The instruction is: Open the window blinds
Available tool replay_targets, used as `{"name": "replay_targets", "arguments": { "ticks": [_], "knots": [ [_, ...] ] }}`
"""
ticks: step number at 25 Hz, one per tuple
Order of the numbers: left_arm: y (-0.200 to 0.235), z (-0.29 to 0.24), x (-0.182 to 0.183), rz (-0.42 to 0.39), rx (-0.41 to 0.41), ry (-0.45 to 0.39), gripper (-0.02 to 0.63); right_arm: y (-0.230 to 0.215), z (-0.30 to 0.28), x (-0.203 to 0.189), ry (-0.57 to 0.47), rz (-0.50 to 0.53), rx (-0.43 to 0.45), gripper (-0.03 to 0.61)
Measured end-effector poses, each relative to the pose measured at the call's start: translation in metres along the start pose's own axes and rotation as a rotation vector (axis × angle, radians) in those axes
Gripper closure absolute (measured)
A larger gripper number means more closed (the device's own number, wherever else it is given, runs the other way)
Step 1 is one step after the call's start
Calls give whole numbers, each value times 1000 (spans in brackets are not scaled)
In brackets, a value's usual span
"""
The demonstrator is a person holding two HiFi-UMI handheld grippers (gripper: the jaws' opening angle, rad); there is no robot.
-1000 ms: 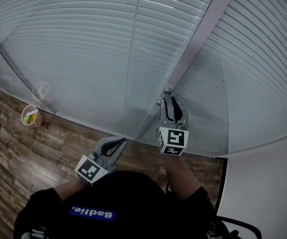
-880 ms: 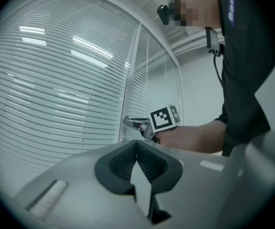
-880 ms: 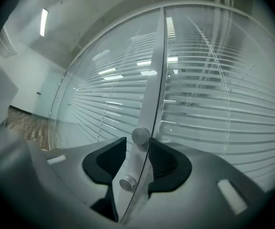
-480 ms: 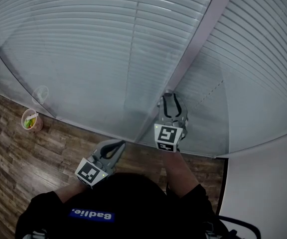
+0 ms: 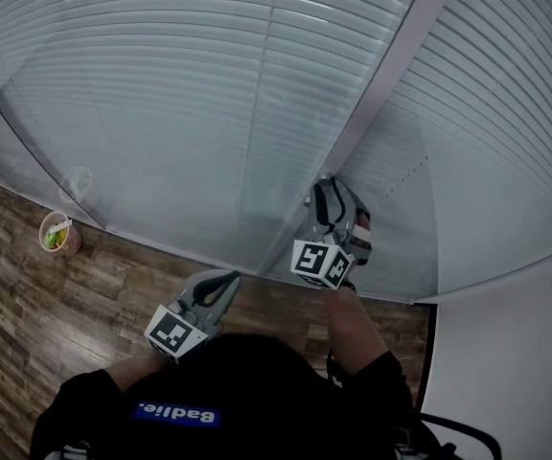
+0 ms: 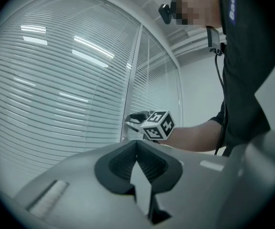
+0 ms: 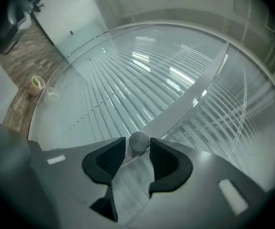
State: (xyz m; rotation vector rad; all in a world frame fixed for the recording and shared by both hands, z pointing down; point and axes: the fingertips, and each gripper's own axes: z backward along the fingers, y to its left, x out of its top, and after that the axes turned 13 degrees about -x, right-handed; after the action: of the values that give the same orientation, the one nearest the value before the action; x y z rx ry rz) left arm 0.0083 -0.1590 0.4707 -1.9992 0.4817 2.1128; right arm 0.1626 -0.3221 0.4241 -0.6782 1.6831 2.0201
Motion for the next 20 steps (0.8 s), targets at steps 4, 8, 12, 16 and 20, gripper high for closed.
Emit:
{"name": "replay_targets", "arguments": {
  "ticks": [4,8,12,16,20],
  "knots": [
    [2,-1,-2,-1,-1,1,614,1,-2,-2,-43,177,-6,437],
    [1,-2,-8,4,-11,2,614,1,-4,0,-86,323,-14,439],
    [0,-5,-3,17,-3,-10,614,3,-5,2,-113,398,-17,450],
    [0,-4,-6,18,-2,-8,614,2,-5,2,-99,350,-16,453],
    [-1,-1,-8,21,0,-5,614,0,-3,5,-70,235,-13,453]
  ]
}}
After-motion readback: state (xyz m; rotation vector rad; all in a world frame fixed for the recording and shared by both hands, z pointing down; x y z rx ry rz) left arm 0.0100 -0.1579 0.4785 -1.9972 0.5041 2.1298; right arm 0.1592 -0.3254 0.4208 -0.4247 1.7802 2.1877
